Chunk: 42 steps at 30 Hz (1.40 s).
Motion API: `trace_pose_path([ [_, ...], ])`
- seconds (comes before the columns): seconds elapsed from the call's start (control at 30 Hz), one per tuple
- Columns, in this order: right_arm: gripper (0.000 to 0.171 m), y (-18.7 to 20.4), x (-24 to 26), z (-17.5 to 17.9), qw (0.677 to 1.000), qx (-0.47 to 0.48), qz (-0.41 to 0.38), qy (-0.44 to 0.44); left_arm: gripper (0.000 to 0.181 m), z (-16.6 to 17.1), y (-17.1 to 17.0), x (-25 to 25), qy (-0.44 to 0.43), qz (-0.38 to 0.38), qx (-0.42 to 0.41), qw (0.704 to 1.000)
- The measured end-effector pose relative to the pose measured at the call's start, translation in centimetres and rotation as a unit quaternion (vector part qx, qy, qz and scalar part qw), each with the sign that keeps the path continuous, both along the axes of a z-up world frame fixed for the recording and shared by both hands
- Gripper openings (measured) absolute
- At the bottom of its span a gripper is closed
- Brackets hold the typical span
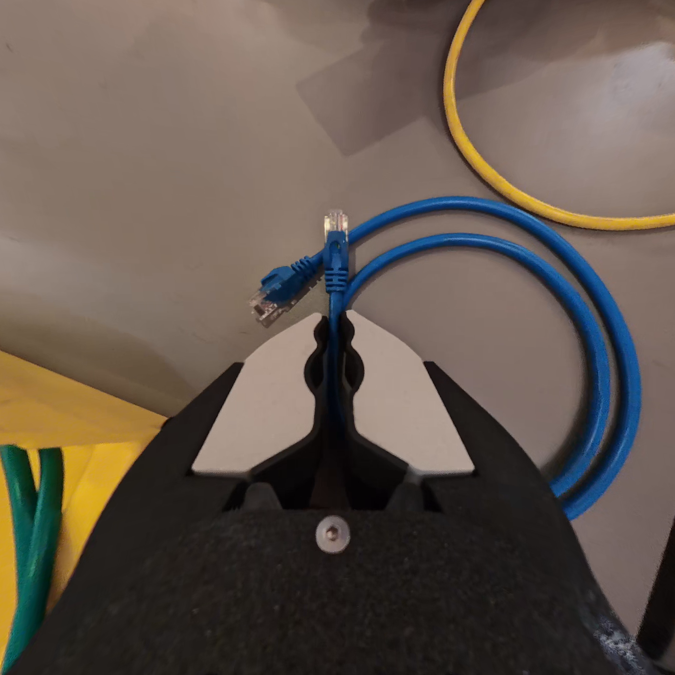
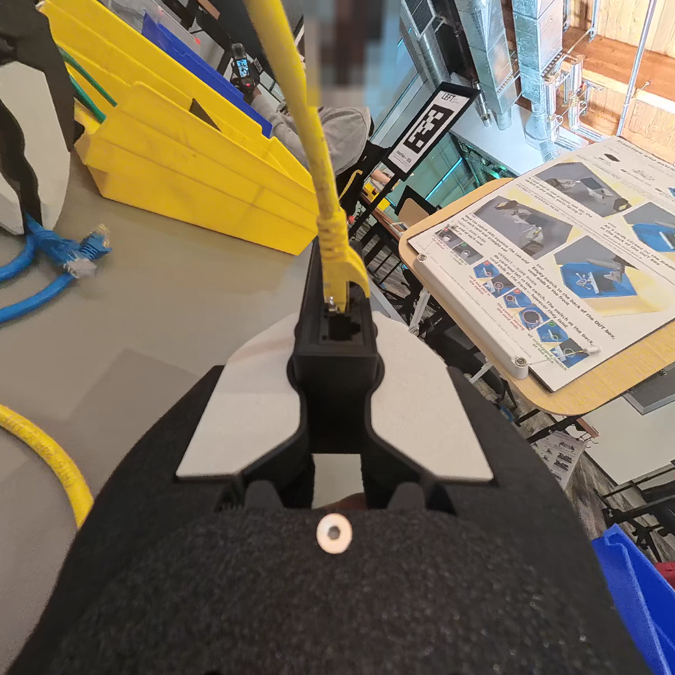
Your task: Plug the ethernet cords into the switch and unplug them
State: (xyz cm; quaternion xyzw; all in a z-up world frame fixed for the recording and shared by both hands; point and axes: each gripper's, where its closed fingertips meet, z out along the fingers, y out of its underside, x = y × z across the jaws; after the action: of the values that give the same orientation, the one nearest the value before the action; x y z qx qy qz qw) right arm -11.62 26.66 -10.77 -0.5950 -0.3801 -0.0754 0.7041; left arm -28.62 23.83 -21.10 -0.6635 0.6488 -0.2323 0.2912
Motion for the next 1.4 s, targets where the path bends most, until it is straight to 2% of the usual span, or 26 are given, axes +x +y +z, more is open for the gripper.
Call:
trace_pose_path([
  [0.2,0.031,0.2,0.2,-0.2,1.0,0.007,-0.016,-0.021,0.006,0.9,-1.1,-0.7,0.019,-0.001,-0.034,0.999],
  [0.3,0.031,0.2,0.2,-0.5,0.999,0.016,-0.022,-0.045,0.006,2.8,-1.5,-0.7,0.02,0.016,-0.055,0.998],
  [0.47,0.03,0.0,-0.5,-0.9,0.995,0.032,-0.024,-0.088,0.006,6.2,-1.5,-0.2,0.045,0.018,-0.041,0.998],
  [0.7,0.03,-0.2,-0.9,-0.8,0.987,0.069,-0.036,-0.142,0.006,11.4,-1.7,2.5,0.116,-0.026,0.004,0.993],
  [0.9,0.03,-0.2,-1.0,-0.4,0.979,0.089,-0.061,-0.171,0.006,10.9,-0.9,5.7,0.196,-0.032,0.029,0.98],
  [1.13,0.03,-0.3,-1.5,-0.6,0.973,0.097,-0.065,-0.198,0.006,10.8,-0.7,8.1,0.195,-0.025,0.039,0.98],
  [1.4,0.03,-0.1,-1.6,-0.7,0.971,0.095,-0.074,-0.207,0.006,11.0,0.0,8.4,0.191,0.004,0.026,0.981],
])
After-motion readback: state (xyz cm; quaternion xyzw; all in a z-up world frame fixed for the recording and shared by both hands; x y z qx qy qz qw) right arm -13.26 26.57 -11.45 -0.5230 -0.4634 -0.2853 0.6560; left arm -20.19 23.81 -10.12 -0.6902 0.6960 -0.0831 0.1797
